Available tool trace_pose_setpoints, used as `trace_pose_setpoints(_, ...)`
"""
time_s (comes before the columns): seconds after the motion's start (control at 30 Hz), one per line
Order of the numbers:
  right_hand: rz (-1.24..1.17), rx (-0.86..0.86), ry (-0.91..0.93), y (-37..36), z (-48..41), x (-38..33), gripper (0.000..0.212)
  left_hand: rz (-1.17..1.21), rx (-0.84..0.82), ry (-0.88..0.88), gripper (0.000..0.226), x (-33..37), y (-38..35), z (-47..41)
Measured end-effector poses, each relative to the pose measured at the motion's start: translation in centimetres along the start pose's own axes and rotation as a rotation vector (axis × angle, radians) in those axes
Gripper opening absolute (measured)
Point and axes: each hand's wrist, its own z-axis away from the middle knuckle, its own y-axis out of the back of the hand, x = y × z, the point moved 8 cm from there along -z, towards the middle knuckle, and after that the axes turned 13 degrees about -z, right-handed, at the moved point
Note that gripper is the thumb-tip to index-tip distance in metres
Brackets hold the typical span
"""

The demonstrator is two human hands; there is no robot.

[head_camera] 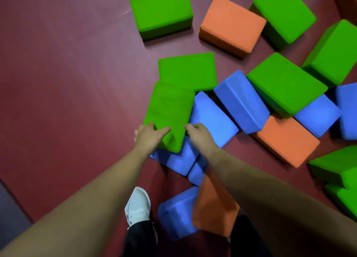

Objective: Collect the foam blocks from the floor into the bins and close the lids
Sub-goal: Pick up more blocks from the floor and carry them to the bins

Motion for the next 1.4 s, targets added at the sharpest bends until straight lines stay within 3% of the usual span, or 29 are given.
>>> trace_pose_setpoints(0.07, 0.012, 0.013, -0.031, 1.1, 0.2, 0.4, 0.047, -0.087, 0.086, 0.145, 0.069, -1.5, 1.0, 0.4)
trace_pose_setpoints(0.17, 0.008, -0.075, -0.061, 0.8, -0.7, 1.2, 0.055, 0.135, -0.022, 0.161, 0.058, -1.3, 0.5, -0.6)
trace_pose_setpoints(0.27, -0.167, -0.213, -0.083, -1.7, -1.4, 1.8, 0.064, 0.15, 0.038, 0.145, 0.097, -1.3, 0.4, -2.1)
trace_pose_setpoints(0.33, -0.317, -0.131, -0.084, -1.1, -2.1, 2.5, 0.071, 0.118, 0.106, 0.055, 0.102, -0.9, 0.3, -2.3)
trace_pose_setpoints(0.4, -0.343, -0.038, 0.013, 1.3, -1.7, 2.1, 0.049, 0.169, 0.179, -0.032, 0.09, 0.8, 0.8, -0.9)
trace_pose_setpoints(0.47, -0.444, 0.016, 0.022, 3.9, -1.1, 1.9, 0.041, 0.244, 0.159, -0.159, 0.086, 4.2, 1.1, 2.0)
trace_pose_setpoints(0.57, -0.619, -0.035, -0.043, 7.6, -1.4, 2.3, 0.029, 0.28, 0.107, -0.343, 0.078, 8.9, 0.0, 5.5)
trace_pose_setpoints(0.63, -0.677, 0.037, -0.136, 11.2, -2.2, 3.2, 0.037, 0.291, 0.213, -0.322, 0.067, 10.6, -0.4, 6.9)
trace_pose_setpoints(0.77, -0.66, 0.411, -0.228, 18.9, -4.0, 6.9, 0.05, 0.308, 0.379, -0.254, 0.065, 12.6, -1.7, 8.0)
trace_pose_setpoints(0.87, -0.659, 0.36, -0.281, 20.2, -6.0, 8.3, 0.053, 0.303, 0.394, -0.248, 0.07, 13.3, -3.4, 7.7)
trace_pose_setpoints(1.07, -1.046, 0.188, -0.252, 18.7, -10.1, 8.4, 0.038, 0.337, 0.428, -0.254, 0.061, 12.9, -5.5, 6.6)
trace_pose_setpoints(1.2, -1.133, 0.097, -0.219, 18.8, -9.6, 7.6, 0.022, 0.319, 0.451, -0.24, 0.06, 13.4, -5.3, 7.0)
trace_pose_setpoints(1.3, -1.103, 0.151, -0.143, 20.6, -6.5, 5.6, 0.035, 0.315, 0.462, -0.171, 0.076, 14.0, -3.3, 8.3)
trace_pose_setpoints(1.4, -0.979, 0.342, -0.008, 24.5, -1.0, 2.5, 0.043, 0.274, 0.463, -0.183, 0.085, 15.9, 0.8, 11.7)
